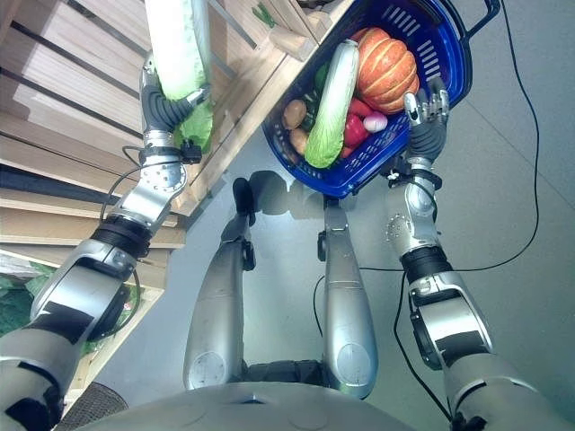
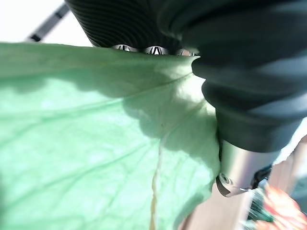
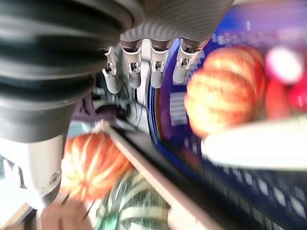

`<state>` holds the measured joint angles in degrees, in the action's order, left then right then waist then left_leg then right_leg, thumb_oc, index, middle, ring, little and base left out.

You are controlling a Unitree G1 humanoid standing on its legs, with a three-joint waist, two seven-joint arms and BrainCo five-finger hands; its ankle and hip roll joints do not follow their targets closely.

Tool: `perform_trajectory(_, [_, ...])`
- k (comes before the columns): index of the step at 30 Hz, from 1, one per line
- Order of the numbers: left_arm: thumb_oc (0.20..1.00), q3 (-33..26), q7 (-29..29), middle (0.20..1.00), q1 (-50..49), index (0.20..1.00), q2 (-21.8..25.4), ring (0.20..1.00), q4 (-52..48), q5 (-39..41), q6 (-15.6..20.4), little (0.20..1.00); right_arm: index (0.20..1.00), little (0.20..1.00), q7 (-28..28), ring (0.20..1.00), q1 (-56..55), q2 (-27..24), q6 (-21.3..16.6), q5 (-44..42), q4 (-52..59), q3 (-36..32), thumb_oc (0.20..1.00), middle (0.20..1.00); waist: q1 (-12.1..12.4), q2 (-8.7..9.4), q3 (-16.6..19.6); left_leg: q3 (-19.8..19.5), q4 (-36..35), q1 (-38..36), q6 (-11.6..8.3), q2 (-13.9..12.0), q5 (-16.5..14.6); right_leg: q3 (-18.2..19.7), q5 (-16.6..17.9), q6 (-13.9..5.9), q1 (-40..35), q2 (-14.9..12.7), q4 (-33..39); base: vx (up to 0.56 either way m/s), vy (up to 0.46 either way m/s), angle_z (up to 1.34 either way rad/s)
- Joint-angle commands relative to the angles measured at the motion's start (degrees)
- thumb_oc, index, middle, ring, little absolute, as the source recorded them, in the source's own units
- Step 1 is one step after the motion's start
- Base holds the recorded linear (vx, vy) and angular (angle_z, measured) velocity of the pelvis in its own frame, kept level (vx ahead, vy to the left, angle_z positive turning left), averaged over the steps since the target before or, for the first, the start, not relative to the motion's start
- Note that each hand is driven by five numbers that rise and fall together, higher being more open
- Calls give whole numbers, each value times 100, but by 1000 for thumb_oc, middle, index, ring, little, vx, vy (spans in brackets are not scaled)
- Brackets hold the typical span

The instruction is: Pick up fruits and vegetables into the basket

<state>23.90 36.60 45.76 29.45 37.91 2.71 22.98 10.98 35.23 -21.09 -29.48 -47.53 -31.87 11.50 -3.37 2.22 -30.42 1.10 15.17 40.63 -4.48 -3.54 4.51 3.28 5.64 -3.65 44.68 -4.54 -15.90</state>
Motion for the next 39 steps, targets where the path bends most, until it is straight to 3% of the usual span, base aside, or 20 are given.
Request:
perform_trajectory(1, [200,-347,129,200,-30,200,228,200,-705,-700,573,200,1000,1000,-610,1000,-290,-186,15,-224,908,-76,1000,1000,-24,-238,62,-169,54,-4,194,268,-215,-487,-411,66,-365,21,-290,16,-7,6])
perform_trajectory(9, [200,-173,-505,200,-71,200,415,200,-1573,-1070,910,200,1000,1000,-1240,1000,-380,-226,564,-116,1787,70,1000,1000,-20,-239,62,-152,26,-45,215,268,-174,-526,-389,54,-416,-17,-277,9,-3,3])
perform_trajectory(15, [200,69,-1179,200,-58,200,415,200,-2137,-1136,1006,200,1000,1000,-1265,1000,-318,-222,866,286,2269,254,1000,1000,-14,-222,62,-148,59,-24,233,266,-169,-522,-364,42,-409,-28,-287,10,-6,1])
perform_trajectory(31, [200,762,-2794,200,-18,200,198,200,-2962,-695,752,200,1000,1000,-1036,1000,-192,-153,1190,845,2796,526,1000,1000,-32,-172,62,-129,98,-2,279,271,-159,-471,-277,-5,-400,-19,-277,0,0,0])
perform_trajectory(39, [200,1017,-3101,200,-7,200,96,200,-3117,-551,625,200,1000,1000,-1082,1000,-173,-156,1213,874,2822,637,1000,1000,-44,-146,62,-118,105,-26,284,250,-187,-450,-285,-17,-413,-9,-287,0,0,0])
